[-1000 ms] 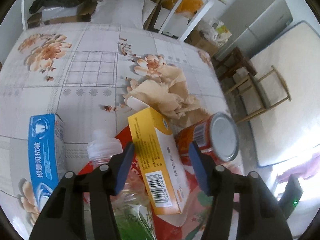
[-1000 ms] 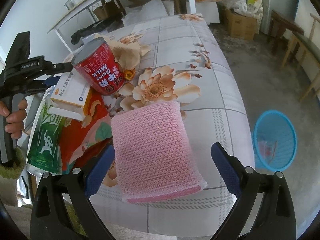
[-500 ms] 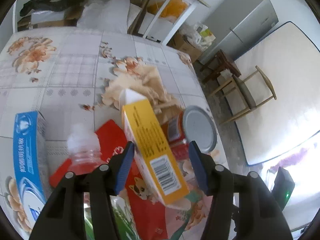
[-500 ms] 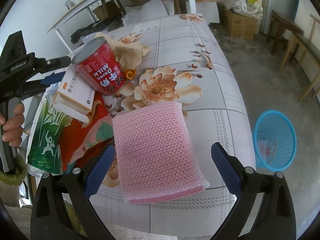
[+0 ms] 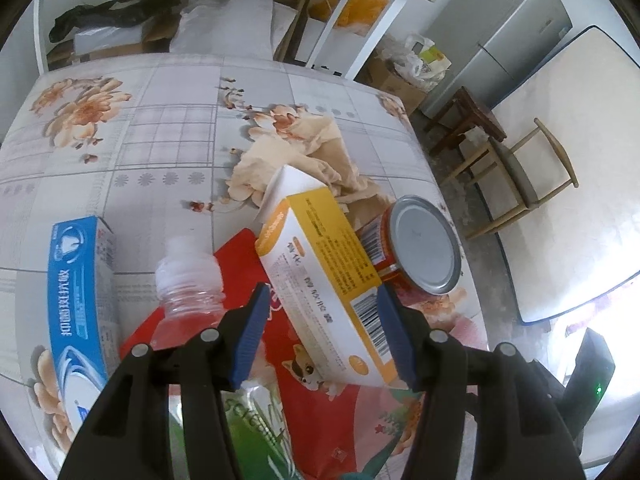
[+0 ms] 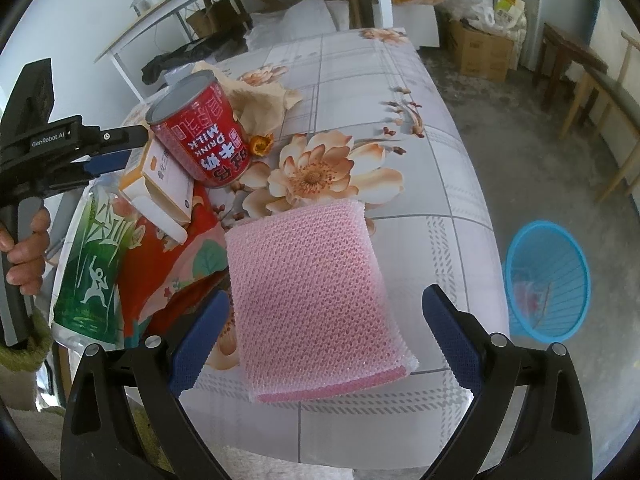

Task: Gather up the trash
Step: 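Close the left tool on the yellow box while the right tool holds the pad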

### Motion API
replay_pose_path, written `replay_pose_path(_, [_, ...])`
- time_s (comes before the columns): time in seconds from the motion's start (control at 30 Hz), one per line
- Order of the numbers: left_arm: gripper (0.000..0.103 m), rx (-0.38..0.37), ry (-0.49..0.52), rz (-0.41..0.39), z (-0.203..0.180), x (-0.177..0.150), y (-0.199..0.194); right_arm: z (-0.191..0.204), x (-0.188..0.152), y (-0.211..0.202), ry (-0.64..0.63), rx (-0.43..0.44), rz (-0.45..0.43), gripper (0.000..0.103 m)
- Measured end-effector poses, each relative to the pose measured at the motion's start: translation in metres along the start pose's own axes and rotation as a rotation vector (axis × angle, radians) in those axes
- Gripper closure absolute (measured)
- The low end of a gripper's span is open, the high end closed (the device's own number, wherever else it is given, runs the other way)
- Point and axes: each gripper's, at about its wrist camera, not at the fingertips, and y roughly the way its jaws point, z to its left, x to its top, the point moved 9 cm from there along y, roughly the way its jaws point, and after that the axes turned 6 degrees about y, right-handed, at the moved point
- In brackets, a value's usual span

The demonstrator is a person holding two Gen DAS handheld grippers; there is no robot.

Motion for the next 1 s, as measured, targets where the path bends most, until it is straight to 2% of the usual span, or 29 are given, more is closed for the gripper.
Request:
replay_pose_path(0.13, [0.049,-0.045,0.008,-0.010,-0.009,-0.001,-0.005,0.001,0.000,0.000,0.001,-0.001,-0.001,0.010])
replay_pose_path(0.2, [0.043,-0.050,0.033,-0.004,-0.017,-0.003,-0.005,0.001,0.000,0.000,0.000,-0.003,-0.003,0.010])
replay_pose_path(0.33, [0.039,-0.002,0.134,0.028,-0.034,-0.010,0.003,0.000,0.000,0.000,0.002,-0.003,-0.007,0.010])
replay_pose_path(0.4, [0.039,0.059,0.179,0.039,-0.038,-0.011,0.008,0.000,0.000,0.000,0.007,-0.004,-0.008,0.010])
replay_pose_path(0.57, [0.039,0.137,0.224,0.039,-0.039,-0.011,0.016,-0.001,0.000,0.000,0.010,-0.006,-0.008,0.010])
replay_pose_path(0.67, [0.040,0.134,0.210,0.038,-0.034,-0.014,0.016,-0.001,0.000,0.001,0.009,-0.010,-0.009,0.010])
replay_pose_path(1.0, [0.062,0.110,0.123,0.008,-0.023,-0.020,0.005,0.005,-0.002,0.005,-0.016,-0.029,-0.006,0.013])
